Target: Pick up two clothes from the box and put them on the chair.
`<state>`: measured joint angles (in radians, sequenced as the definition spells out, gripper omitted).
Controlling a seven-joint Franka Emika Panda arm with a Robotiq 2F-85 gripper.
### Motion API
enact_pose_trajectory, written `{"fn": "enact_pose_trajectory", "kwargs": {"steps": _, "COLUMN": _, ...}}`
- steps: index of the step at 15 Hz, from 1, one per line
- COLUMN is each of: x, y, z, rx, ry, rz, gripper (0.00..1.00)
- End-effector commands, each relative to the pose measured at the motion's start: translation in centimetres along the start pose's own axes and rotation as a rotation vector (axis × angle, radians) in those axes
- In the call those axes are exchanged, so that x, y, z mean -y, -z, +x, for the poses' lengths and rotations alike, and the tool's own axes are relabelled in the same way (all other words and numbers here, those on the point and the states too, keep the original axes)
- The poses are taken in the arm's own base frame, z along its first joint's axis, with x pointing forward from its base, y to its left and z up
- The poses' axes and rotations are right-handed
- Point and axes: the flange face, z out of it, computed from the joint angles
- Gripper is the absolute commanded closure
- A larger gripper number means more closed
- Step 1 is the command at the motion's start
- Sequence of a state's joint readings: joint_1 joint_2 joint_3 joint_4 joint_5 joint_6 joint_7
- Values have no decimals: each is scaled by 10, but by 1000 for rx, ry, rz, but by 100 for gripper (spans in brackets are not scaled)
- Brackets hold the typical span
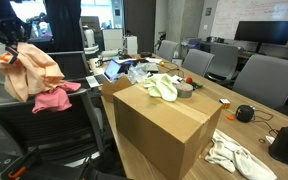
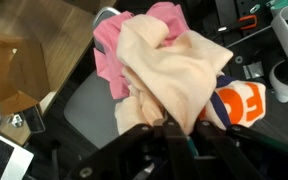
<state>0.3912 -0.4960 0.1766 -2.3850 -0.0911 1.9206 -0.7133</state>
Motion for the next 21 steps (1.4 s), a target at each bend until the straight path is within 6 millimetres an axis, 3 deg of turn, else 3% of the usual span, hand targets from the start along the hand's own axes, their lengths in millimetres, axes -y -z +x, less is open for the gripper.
{"fn": "enact_pose_trajectory", "kwargs": {"steps": 1, "x": -4, "y": -21, "z": -4, "rx": 31, "ry": -59, "rz": 19, "gripper": 97}}
{"fn": "enact_pose_trajectory", "kwargs": {"steps": 8, "x": 6, "y": -52, "z": 4, "rx": 80, "ry": -101, "rz": 64, "gripper": 97}}
{"fn": "enact_pose_trajectory", "kwargs": {"steps": 17, "x": 49, "y": -52, "z": 50, "rx": 83, "ry": 24, "rz": -7, "gripper": 97}}
{"fn": "enact_pose_trajectory", "kwargs": {"steps": 21, "x": 53, "y": -61, "z": 56, "rx": 89, "ry": 25, "rz": 6, "gripper": 97}}
